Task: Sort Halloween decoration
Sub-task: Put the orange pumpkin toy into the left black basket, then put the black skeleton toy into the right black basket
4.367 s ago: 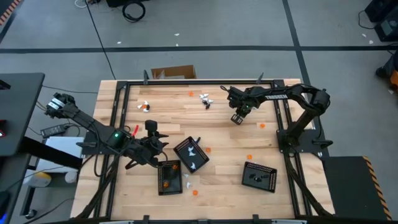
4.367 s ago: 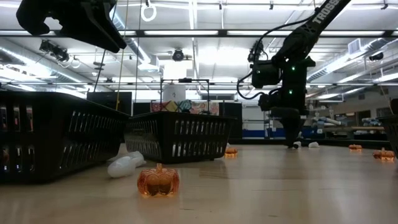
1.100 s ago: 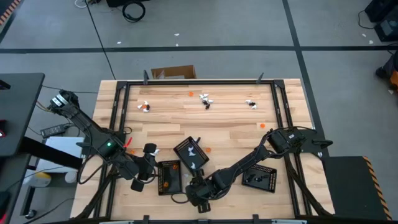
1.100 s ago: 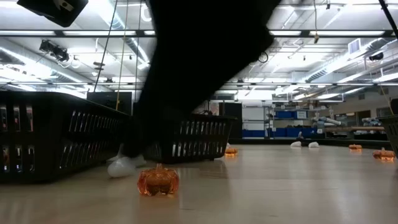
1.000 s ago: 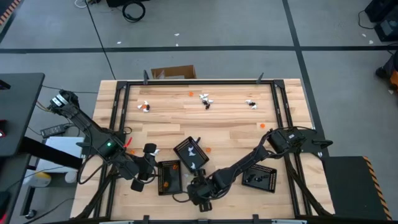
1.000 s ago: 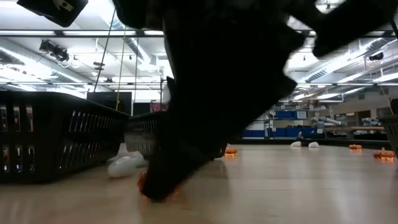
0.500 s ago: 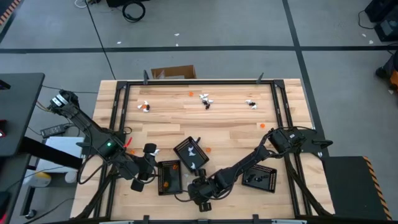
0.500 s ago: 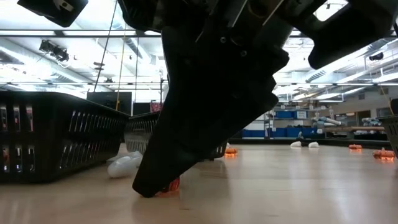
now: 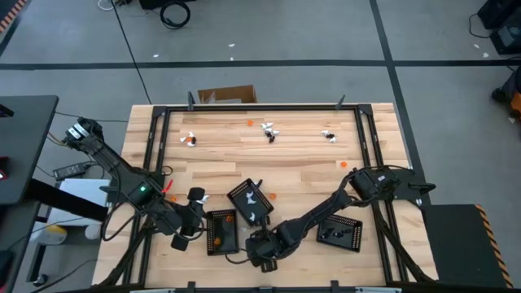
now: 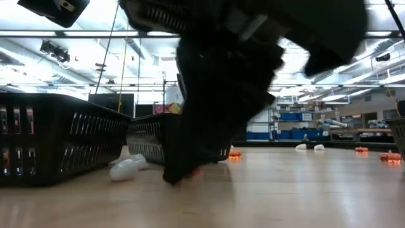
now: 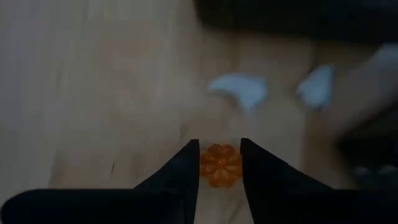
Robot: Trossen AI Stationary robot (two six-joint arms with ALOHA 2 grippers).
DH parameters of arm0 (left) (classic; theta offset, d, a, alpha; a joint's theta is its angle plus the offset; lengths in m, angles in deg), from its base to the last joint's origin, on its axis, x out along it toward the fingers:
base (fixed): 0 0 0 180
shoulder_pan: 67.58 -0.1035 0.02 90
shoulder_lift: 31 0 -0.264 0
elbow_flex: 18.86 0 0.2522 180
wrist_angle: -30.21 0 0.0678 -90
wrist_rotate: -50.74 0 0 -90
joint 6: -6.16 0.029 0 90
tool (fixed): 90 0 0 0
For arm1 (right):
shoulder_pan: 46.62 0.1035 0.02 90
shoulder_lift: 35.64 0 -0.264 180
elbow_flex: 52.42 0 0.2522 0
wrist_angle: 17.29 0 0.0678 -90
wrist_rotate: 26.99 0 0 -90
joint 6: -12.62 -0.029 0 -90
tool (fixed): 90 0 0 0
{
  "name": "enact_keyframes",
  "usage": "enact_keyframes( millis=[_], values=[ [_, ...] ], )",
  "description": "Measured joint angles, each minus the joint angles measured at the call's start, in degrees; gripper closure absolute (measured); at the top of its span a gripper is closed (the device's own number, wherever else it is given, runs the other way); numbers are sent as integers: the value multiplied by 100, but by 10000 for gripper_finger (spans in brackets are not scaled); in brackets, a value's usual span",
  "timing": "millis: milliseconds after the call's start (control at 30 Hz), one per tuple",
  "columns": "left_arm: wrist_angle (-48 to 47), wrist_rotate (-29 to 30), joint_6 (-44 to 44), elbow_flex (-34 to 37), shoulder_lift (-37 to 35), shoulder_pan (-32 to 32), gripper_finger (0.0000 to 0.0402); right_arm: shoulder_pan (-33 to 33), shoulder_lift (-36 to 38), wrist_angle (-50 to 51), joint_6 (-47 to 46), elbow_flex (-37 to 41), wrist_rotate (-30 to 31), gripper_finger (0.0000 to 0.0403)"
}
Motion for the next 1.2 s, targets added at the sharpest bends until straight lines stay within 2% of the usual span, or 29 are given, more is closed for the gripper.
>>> enact_keyframes(
  millis=[333,500,633,1033,1100,1200],
  values=[
    [-2,-2,-13,0,2,0,246,-197,74,44,887,-964,293,293],
    [0,-2,-11,0,2,0,246,-399,69,-1162,1286,-1004,256,292],
    [-6,-2,-13,0,0,6,246,-618,75,-2239,1419,-629,-284,284],
    [-238,-2,-143,-1,2,76,246,-1020,75,-2077,945,-538,-1136,195],
    [-238,-2,-159,0,1,76,246,-942,139,-1700,912,-540,-1076,192],
    [-238,-2,-162,0,2,76,246,-679,277,-1099,959,-680,-535,194]
  ],
)
